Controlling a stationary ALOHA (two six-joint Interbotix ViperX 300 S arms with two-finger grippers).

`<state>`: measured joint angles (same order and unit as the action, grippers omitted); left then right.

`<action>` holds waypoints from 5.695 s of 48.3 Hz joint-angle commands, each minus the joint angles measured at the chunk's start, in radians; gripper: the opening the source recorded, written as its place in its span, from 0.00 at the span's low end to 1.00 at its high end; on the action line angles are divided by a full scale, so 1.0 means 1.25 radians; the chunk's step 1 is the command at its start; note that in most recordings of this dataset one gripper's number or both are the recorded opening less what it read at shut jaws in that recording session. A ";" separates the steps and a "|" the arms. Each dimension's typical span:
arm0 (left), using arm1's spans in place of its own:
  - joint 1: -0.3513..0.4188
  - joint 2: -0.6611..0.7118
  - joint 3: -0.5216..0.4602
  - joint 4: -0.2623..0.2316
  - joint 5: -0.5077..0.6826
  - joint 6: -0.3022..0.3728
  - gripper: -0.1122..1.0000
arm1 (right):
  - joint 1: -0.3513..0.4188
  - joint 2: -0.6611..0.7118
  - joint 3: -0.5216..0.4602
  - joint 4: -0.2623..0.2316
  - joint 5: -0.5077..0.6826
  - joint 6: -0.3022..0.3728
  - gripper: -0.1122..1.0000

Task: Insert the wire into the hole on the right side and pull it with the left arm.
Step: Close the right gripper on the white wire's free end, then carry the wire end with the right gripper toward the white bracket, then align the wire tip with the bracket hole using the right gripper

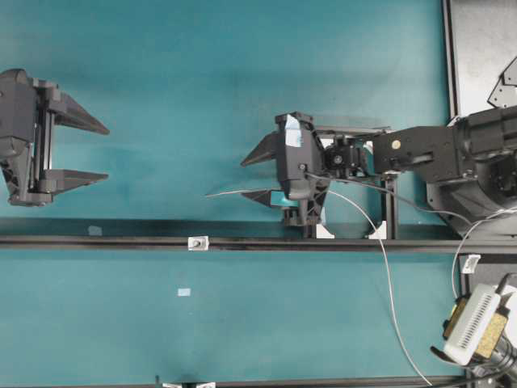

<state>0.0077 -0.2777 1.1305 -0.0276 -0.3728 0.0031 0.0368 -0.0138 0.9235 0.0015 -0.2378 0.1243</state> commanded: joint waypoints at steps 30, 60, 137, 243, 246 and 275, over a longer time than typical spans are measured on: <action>0.002 -0.004 -0.018 -0.001 -0.006 0.001 0.76 | -0.027 0.048 -0.037 0.000 -0.009 0.000 0.72; 0.002 -0.004 -0.018 -0.001 -0.007 0.001 0.75 | -0.028 0.048 -0.037 0.000 -0.009 -0.004 0.30; 0.002 -0.004 -0.037 -0.001 -0.007 -0.006 0.76 | -0.054 -0.231 -0.022 -0.002 0.162 -0.004 0.12; -0.223 0.498 -0.193 -0.021 -0.596 -0.148 0.74 | 0.439 0.097 0.094 0.567 -0.550 -0.274 0.12; -0.223 0.498 -0.196 -0.021 -0.596 -0.148 0.74 | 0.441 0.106 0.093 0.572 -0.561 -0.274 0.12; -0.226 0.501 -0.200 -0.021 -0.596 -0.147 0.74 | 0.441 0.140 0.085 0.590 -0.596 -0.272 0.12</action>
<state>-0.2684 0.3620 0.8912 -0.0522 -1.1075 -0.1825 0.5814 0.1733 1.0416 0.7378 -0.9725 -0.2178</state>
